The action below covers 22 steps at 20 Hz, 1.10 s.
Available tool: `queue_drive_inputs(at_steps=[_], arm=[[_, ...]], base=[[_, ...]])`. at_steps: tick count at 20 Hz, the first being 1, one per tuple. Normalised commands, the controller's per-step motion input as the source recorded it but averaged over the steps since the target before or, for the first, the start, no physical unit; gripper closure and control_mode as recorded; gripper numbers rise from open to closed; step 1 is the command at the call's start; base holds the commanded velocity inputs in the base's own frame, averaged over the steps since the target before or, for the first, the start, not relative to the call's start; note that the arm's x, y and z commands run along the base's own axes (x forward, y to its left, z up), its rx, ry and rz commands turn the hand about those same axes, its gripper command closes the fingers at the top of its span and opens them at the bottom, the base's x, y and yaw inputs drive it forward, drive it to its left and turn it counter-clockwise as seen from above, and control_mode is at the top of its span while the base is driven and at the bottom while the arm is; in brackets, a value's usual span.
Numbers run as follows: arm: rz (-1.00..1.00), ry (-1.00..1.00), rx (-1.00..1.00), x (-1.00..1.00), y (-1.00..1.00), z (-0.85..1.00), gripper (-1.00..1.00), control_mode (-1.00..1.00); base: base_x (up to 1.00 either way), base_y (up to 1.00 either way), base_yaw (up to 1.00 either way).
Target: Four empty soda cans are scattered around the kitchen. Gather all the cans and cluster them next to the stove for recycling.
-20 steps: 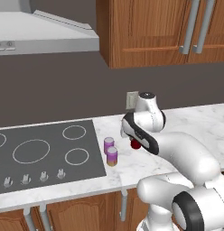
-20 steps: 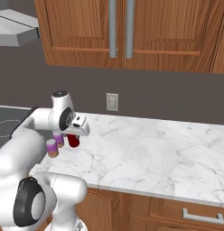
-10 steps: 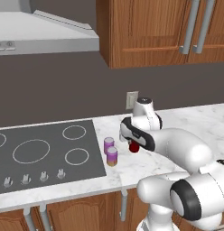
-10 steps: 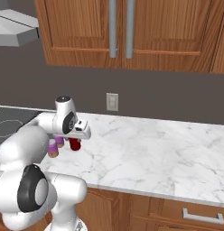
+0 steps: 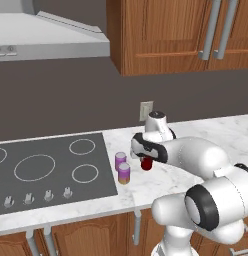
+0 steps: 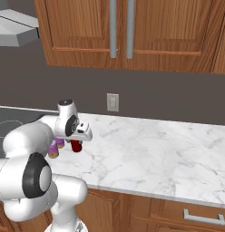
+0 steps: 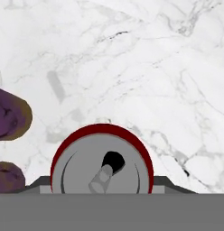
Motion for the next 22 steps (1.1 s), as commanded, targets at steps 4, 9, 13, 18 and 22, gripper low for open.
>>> queue_drive_inputs(at_steps=[4, 9, 13, 18, 22], arm=[[0.02, 0.00, 0.00, 0.15, 0.05, -0.22, 1.00, -1.00], [0.02, 0.00, 0.00, 0.13, 0.03, -0.20, 1.00, -1.00], [0.01, 0.00, 0.00, 0.12, 0.00, -0.19, 1.00, -1.00], [0.00, 0.00, 0.00, 0.10, 0.00, -0.17, 1.00, -1.00], [0.00, 0.00, 0.00, 0.01, 0.00, -0.15, -1.00, -1.00]], base=[[0.00, 0.00, 0.00], [0.00, 0.00, 0.00], [0.00, 0.00, 0.00], [0.00, 0.00, 0.00], [0.00, 0.00, 0.00]])
